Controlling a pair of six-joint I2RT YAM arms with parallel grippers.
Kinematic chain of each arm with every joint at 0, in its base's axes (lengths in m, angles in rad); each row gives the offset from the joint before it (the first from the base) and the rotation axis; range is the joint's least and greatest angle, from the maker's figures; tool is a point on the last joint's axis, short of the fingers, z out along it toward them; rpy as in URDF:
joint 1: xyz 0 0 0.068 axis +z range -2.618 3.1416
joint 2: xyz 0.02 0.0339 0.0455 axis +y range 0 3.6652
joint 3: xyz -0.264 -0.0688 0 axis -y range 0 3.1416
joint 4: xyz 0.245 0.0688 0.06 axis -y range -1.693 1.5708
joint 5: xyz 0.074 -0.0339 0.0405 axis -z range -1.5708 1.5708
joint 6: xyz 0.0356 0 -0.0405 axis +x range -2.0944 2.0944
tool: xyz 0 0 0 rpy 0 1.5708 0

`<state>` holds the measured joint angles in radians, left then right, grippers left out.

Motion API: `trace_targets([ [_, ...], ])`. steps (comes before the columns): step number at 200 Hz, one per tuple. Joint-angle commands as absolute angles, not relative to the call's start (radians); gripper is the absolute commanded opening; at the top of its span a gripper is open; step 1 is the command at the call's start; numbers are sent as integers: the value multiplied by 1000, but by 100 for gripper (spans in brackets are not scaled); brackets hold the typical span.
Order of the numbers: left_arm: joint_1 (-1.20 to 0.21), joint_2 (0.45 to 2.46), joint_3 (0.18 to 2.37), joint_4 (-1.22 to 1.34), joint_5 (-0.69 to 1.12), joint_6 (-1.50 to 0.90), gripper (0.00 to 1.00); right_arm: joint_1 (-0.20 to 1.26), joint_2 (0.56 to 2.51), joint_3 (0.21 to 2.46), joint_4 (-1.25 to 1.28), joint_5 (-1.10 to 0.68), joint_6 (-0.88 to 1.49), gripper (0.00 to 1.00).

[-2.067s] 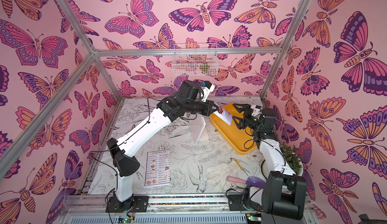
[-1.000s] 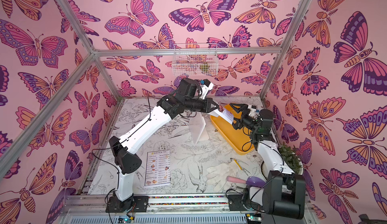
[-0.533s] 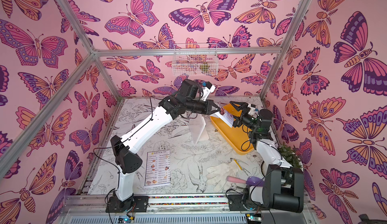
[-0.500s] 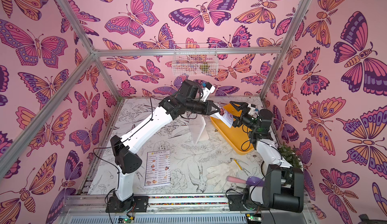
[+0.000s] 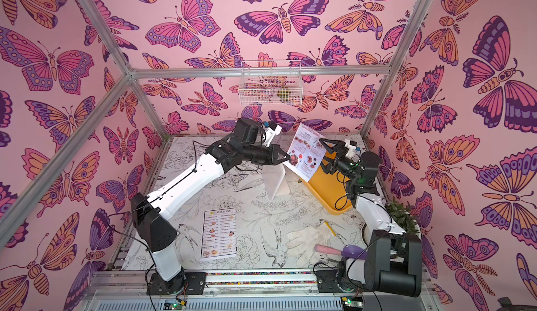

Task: Replace the menus in the menu holders
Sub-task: Pick up the menu from the storage box.

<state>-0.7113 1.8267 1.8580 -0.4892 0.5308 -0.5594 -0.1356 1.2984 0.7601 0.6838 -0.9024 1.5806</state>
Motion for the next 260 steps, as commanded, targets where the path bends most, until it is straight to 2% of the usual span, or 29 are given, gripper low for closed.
trace_targets([
  [1,-694,1823,1829,-452,536,-569,0,-130,1235,772,673,-912,1510,87],
  [40,-668,1818,1786,-445,516,-575,0,-127,1172,770,572,-887,1418,82],
  [82,-664,1812,1758,-428,549,-579,0,-130,1194,759,622,-863,1418,81],
  [157,-663,1808,1730,-393,561,-598,0,-123,1183,778,534,-874,1320,60],
  [173,-663,1806,1729,-388,566,-600,0,-123,1180,776,530,-869,1315,59],
  [180,-663,1806,1729,-385,570,-601,0,-123,1182,778,531,-868,1316,55],
  [187,-663,1806,1727,-382,572,-601,0,-124,1184,778,526,-863,1317,38],
  [196,-663,1805,1724,-379,572,-604,0,-123,1184,779,518,-854,1313,30],
  [260,-663,1807,1720,-371,576,-606,0,-97,1190,804,453,-854,1258,26],
])
